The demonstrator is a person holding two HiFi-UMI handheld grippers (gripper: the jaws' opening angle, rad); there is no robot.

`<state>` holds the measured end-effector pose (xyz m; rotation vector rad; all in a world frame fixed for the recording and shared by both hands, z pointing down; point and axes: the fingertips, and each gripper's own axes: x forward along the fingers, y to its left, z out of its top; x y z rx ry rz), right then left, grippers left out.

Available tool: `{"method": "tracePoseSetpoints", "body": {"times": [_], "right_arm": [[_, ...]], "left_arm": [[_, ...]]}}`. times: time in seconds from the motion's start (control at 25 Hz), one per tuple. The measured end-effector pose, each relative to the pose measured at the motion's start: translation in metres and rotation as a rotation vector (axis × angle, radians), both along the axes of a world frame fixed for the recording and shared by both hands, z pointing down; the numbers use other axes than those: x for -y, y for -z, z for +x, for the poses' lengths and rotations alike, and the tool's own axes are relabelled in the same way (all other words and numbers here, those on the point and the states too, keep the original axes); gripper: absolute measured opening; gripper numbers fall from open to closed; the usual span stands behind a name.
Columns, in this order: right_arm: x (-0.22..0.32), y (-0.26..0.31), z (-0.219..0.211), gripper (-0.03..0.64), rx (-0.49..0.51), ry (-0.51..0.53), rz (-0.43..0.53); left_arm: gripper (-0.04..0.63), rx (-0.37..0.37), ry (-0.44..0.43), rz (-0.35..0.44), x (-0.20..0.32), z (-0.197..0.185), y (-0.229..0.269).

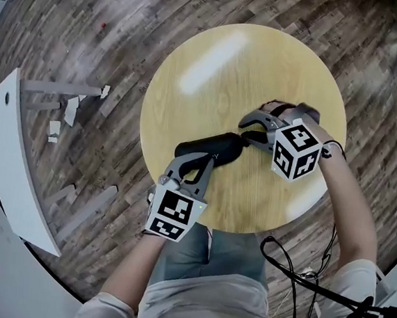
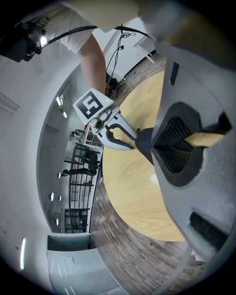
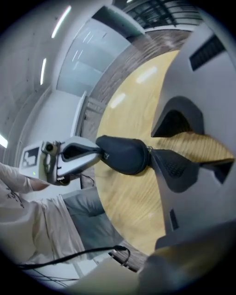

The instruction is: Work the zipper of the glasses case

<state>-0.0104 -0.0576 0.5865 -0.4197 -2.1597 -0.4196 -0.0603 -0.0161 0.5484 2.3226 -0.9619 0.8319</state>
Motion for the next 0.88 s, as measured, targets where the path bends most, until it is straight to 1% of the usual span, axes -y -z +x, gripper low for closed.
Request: {"method": "tracePoseSetpoints", "body": {"times": [0.08,0.12,0.28,0.4,0.48,0.64,0.88], "right_arm": [[-0.008,-0.005,-0.002,0.064,-0.062,0.101,0.001],[-0.010,-0.007,-0.003,0.064,-0.086,0.134,-0.009],[-0.016,-0.009,-0.003,0.063,-0.161,0.228,-0.079],[-0.022,-0.010,-0.004,0.062,-0.196,0.312,-0.079],[-0.024,-0.011,-0.004,0.046,-0.214,0.350,-0.077],[-0.024,-0.010,-0.002,0.028,-0.244,0.357,-0.064],[-0.023,-0.006,0.001,0.023,-0.284,0.289,-0.098]], "left_arm": [[0.003,-0.011,-0.017,-0.020,0.002,0.000,0.000],[0.003,-0.016,-0.030,-0.029,0.002,-0.001,0.000],[0.003,-0.043,-0.098,-0.057,0.000,0.000,-0.001],[0.003,-0.080,-0.129,-0.083,-0.003,-0.001,-0.001],[0.003,-0.102,-0.132,-0.098,-0.003,-0.002,-0.001],[0.003,-0.099,-0.136,-0.088,-0.004,-0.002,-0.001],[0.003,-0.124,-0.125,-0.085,-0.006,-0.003,0.001]]}}
